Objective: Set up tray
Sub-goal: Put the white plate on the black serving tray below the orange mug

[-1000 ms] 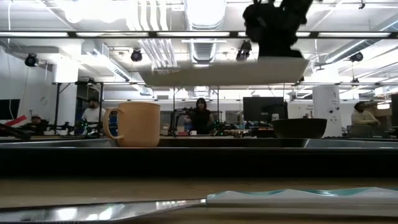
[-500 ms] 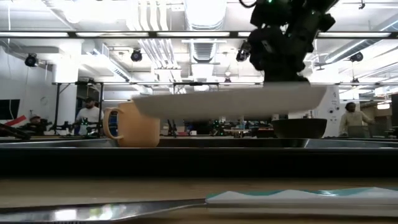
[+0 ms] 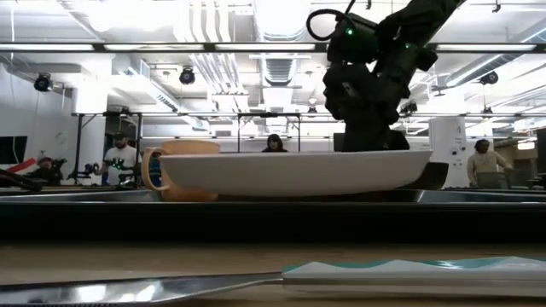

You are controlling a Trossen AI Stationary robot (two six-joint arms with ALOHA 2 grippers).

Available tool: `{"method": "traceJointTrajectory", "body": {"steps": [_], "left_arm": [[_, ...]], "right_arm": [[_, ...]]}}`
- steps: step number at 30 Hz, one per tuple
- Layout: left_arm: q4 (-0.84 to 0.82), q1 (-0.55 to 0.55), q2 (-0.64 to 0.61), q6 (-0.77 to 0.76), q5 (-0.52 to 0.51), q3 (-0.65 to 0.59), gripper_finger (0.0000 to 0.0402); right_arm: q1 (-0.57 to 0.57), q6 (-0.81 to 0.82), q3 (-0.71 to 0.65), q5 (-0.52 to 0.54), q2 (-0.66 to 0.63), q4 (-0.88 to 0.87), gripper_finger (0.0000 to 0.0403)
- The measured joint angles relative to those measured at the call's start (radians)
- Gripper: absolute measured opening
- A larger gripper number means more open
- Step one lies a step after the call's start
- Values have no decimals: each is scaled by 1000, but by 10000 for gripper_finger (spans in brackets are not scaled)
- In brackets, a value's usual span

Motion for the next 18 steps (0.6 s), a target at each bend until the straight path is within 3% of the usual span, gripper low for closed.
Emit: {"method": "traceJointTrajectory", "body": {"steps": [18], "left_arm": [[0,-1,2,-4,2,0,151]], "right_arm": [[-28,-81,-3,-1,101,43,8]]}}
